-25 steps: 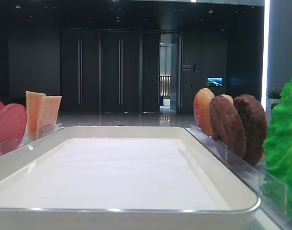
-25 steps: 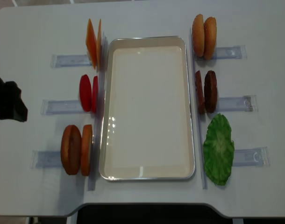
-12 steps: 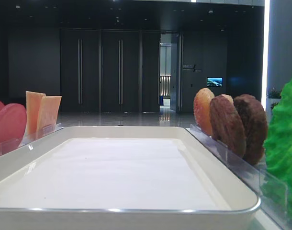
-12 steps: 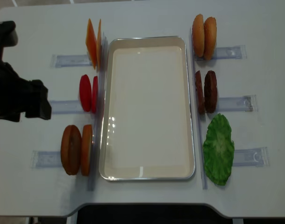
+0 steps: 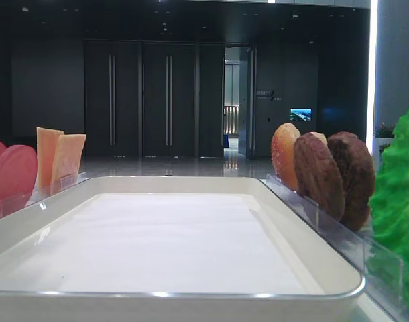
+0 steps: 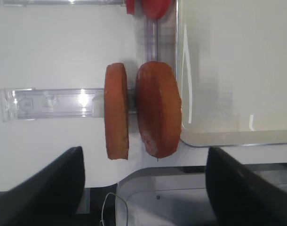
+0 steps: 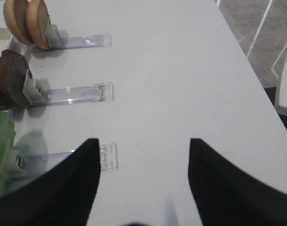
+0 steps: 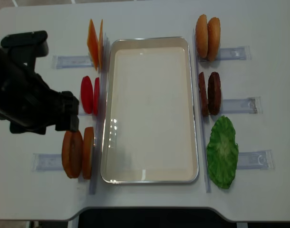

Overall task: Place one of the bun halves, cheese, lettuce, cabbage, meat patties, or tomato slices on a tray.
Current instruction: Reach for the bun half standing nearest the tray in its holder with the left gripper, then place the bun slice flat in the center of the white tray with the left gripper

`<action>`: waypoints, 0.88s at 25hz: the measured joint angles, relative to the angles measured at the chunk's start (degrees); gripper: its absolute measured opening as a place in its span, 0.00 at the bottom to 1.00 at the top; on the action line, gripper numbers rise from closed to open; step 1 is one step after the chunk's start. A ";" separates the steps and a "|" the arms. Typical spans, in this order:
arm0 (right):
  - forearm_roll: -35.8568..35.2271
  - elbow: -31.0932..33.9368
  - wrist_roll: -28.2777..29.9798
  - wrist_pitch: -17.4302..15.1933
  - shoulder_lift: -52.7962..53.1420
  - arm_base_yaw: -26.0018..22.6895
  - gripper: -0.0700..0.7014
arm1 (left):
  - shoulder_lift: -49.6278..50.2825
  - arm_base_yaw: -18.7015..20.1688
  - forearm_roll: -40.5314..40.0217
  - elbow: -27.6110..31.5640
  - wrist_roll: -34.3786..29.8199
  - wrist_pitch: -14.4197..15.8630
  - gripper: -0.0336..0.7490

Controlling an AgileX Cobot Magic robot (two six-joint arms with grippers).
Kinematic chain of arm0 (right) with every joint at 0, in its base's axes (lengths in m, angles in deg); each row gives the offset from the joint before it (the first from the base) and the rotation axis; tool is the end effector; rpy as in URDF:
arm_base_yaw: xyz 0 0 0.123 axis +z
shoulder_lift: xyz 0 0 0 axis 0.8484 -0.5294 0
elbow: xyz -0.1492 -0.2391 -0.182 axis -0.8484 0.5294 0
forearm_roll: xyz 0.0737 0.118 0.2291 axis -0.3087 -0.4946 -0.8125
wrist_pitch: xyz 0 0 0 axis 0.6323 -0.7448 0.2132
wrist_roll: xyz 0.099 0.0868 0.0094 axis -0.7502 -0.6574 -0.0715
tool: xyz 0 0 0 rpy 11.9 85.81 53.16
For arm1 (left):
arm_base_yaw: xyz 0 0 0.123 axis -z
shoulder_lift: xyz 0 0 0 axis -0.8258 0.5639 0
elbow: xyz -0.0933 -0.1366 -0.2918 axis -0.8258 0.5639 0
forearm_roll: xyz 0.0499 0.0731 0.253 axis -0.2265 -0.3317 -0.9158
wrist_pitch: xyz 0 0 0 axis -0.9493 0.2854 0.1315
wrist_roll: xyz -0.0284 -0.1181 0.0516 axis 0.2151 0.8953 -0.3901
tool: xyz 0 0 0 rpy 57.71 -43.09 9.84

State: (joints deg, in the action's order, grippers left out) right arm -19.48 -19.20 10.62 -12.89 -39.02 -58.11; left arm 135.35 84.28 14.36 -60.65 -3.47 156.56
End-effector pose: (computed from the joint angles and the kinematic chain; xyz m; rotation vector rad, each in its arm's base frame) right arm -0.0112 -0.0041 0.2606 0.0522 2.1009 -0.0151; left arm 0.1916 -0.0930 0.3008 -0.0132 2.8827 -0.0785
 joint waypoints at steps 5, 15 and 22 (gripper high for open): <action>0.00 0.00 0.00 0.00 0.00 0.00 0.61 | 3.82 4.17 -0.74 0.00 3.53 -0.63 0.82; 0.00 0.00 0.00 0.00 0.00 0.00 0.61 | 9.45 5.55 -0.99 0.37 4.57 -2.69 0.82; 0.00 0.00 0.00 0.00 0.00 0.00 0.61 | 10.83 5.55 -0.94 2.89 4.61 -4.71 0.82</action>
State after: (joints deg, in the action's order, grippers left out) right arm -19.48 -19.20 10.62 -12.89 -39.02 -58.11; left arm 146.18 89.83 13.42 -57.76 1.14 151.84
